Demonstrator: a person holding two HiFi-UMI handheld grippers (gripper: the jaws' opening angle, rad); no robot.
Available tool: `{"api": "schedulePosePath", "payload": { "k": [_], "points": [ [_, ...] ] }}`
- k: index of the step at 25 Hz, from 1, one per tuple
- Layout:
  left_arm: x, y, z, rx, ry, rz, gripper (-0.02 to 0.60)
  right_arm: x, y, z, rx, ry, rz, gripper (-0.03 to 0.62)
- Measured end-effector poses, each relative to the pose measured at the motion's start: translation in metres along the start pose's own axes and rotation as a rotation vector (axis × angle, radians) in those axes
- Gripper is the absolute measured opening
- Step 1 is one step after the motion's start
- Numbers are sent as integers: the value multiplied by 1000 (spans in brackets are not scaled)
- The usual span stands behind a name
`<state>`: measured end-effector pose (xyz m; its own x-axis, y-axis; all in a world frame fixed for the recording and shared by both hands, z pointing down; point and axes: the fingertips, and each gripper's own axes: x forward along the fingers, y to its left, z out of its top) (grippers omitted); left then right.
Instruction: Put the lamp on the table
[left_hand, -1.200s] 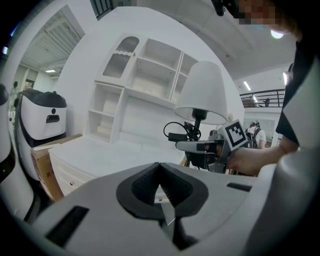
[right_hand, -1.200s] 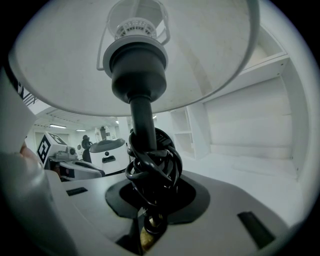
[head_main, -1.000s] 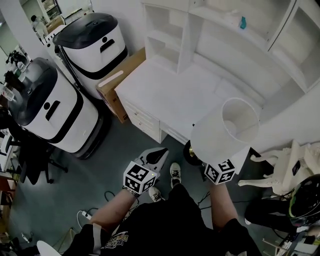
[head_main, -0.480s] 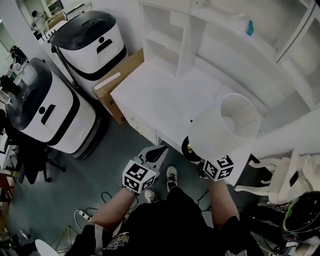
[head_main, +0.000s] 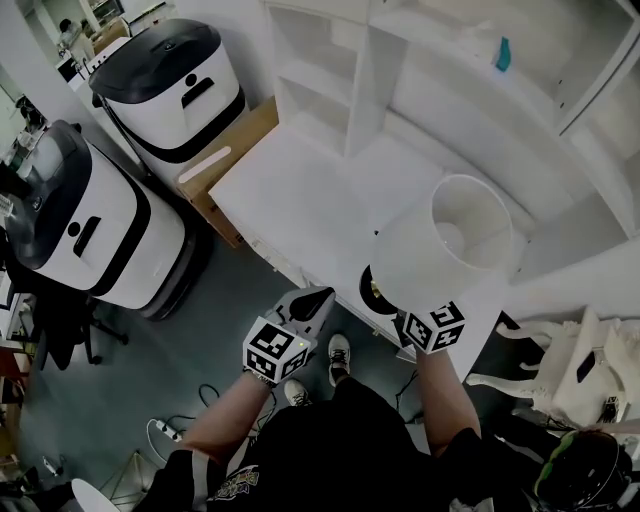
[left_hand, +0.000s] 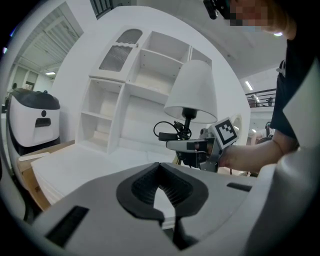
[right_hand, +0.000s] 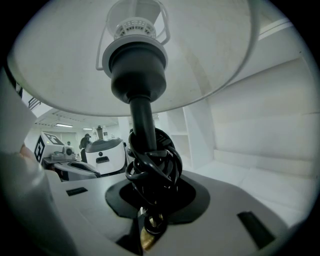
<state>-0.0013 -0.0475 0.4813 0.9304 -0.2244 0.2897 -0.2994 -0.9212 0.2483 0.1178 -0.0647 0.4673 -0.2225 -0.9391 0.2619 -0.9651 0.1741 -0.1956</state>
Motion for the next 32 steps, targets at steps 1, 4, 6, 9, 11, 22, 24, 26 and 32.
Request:
{"api": "schedulePosePath", "payload": {
  "k": [1,4,6,9,11,22,24,26,32],
  "points": [
    [4,1,1,-1,1,0,6,2,-4,0,1,1,2,104],
    [17,4,3,-1,1,1,6,8,-17,0,1,4,9,104],
    [25,7,4,-1,-1,2,6,14,-26,0,-2,7,14,104],
    [37,12,8,-2,-5,2,6,25,-38,1,-8,11,22,104],
    [44,16,9,0,-6,0,6,33,-45,3,-12,12,31,104],
    [88,36,18,5,11,20,6,67,-82,7,-20,14,83,104],
    [94,39,21,8,13,26,6,73,-88,8,-24,14,89,104],
    [99,40,24,10,15,30,6,78,-93,9,-27,14,94,104],
    [107,46,30,14,22,36,6,91,-106,12,-20,3,91,104]
  ]
}}
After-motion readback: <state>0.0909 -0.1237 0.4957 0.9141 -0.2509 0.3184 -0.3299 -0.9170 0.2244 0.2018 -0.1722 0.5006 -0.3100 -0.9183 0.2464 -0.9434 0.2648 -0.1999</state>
